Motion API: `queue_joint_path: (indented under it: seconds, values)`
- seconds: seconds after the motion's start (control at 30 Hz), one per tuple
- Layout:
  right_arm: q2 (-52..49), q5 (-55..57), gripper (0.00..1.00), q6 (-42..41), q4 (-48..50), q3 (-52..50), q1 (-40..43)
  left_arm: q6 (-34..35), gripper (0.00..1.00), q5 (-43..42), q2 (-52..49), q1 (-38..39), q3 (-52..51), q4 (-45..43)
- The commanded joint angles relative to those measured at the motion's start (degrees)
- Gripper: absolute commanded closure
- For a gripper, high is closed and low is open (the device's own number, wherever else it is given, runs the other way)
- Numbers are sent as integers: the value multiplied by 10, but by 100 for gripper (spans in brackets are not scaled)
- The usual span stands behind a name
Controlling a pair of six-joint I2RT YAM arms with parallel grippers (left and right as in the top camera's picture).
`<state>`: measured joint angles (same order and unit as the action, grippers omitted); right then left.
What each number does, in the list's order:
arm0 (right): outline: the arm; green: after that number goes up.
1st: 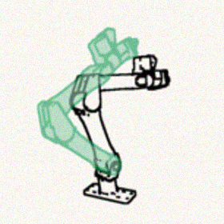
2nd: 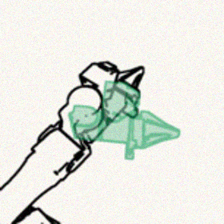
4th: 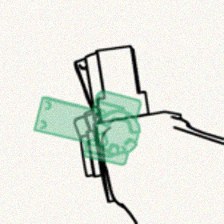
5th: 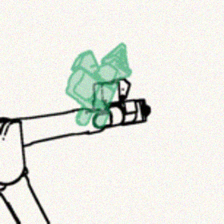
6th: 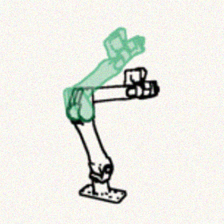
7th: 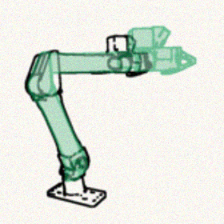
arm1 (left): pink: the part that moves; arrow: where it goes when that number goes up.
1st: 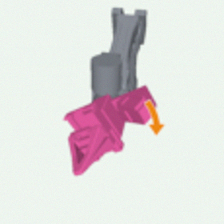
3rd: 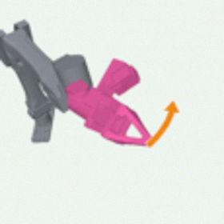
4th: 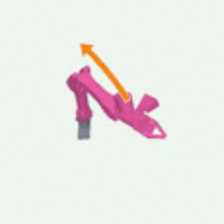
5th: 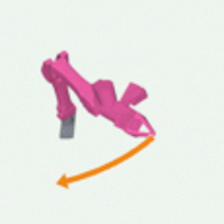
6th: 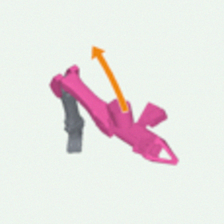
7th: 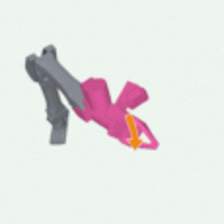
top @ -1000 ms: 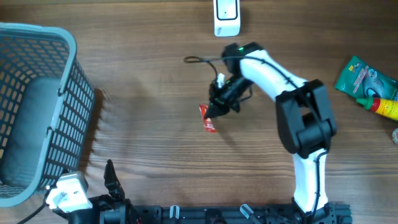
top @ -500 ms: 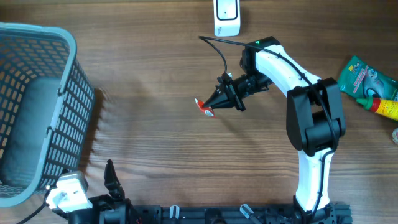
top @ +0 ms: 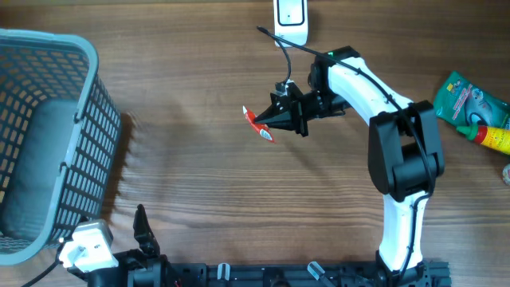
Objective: Scan the item barcode
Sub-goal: 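Lift the Nestlé stick and hold it at the scanner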
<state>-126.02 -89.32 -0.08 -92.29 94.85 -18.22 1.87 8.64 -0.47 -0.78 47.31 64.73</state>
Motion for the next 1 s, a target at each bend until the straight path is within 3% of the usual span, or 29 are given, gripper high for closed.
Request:
queue_joint_path:
  seconds: [0.0, 0.2, 0.27, 0.43, 0.5, 0.57, 0.6, 0.7, 0.83, 0.97]
  values:
    - [41, -37, 96, 29, 0, -1, -3, 3, 0, -3, 2, -3, 1, -1]
    - [44, -25, 96, 29, 0, -1, -3, 3, 0, -3, 2, -3, 1, -2]
    - [44, 76, 96, 29, 0, -1, 2, 3, 0, -3, 2, -2, 1, -2]
    - [70, 163, 96, 12, 0, -1, 17, 3, 0, -3, 2, -2, 1, -2]
    - [104, 294, 96, -131, 46, -1, 31, 3, 0, -3, 2, -2, 1, -2]
    - [149, 544, 96, -379, 83, -1, 34, 3, 0, -3, 2, -2, 1, -2]
    - [176, 631, 96, -450, 88, -1, 34, 3, 0, -3, 2, -3, 1, -1]
    - [233, 714, 96, -534, 160, -1, 34, 3, 0, -3, 2, -2, 1, -1]
    - [231, 788, 95, -572, 271, -1, 34, 3, 0, -3, 2, -3, 1, -1]
    - [225, 939, 96, -666, 348, -1, 32, 3, 0, -3, 2, -2, 1, -2]
